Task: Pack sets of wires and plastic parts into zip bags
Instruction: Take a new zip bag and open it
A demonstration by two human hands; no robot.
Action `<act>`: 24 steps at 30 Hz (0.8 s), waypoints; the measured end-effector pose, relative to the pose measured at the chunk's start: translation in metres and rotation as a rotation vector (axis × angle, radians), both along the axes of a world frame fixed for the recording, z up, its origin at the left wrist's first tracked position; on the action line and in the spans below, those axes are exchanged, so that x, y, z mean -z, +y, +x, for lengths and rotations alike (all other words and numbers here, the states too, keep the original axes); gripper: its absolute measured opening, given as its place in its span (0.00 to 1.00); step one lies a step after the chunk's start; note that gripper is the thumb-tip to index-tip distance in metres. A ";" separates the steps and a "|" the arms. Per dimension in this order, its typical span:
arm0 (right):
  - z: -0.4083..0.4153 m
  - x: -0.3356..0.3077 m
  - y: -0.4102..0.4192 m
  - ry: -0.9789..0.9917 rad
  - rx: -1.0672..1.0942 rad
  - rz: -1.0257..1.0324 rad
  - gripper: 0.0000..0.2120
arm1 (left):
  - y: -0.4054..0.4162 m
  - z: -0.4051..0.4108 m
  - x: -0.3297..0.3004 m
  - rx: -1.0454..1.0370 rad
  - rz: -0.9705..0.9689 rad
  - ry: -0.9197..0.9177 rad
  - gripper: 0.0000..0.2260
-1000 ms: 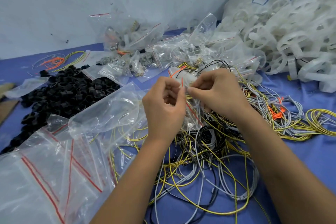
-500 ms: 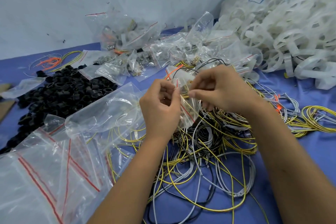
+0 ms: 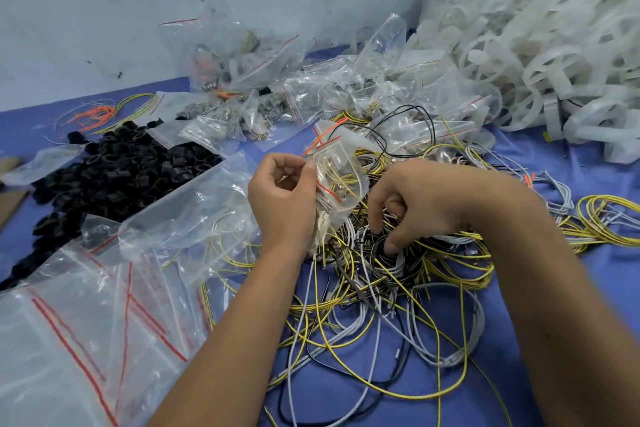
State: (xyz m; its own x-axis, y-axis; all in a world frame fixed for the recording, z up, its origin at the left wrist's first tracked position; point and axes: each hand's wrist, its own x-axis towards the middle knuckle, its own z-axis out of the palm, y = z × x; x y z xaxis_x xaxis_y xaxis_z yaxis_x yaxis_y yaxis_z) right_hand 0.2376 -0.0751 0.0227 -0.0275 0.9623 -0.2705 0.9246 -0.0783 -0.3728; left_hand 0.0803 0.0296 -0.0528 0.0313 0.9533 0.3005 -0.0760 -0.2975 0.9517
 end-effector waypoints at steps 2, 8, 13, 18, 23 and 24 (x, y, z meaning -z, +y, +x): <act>-0.007 0.001 0.000 -0.096 -0.013 0.028 0.13 | 0.000 0.000 -0.001 -0.003 -0.002 -0.003 0.06; -0.009 0.004 0.004 -0.066 -0.044 0.096 0.08 | 0.001 0.001 0.000 -0.009 -0.006 -0.007 0.05; 0.004 0.000 0.002 0.332 -0.007 0.292 0.08 | 0.003 0.001 0.000 -0.022 -0.004 -0.010 0.06; 0.017 0.001 0.001 0.598 0.030 0.533 0.07 | 0.005 0.001 0.001 -0.039 -0.008 -0.033 0.10; 0.018 0.007 0.008 0.841 0.231 0.801 0.05 | 0.006 0.001 0.002 -0.045 -0.016 -0.064 0.10; 0.018 0.008 0.010 0.897 0.270 0.830 0.06 | 0.006 0.001 0.003 -0.042 -0.012 -0.060 0.10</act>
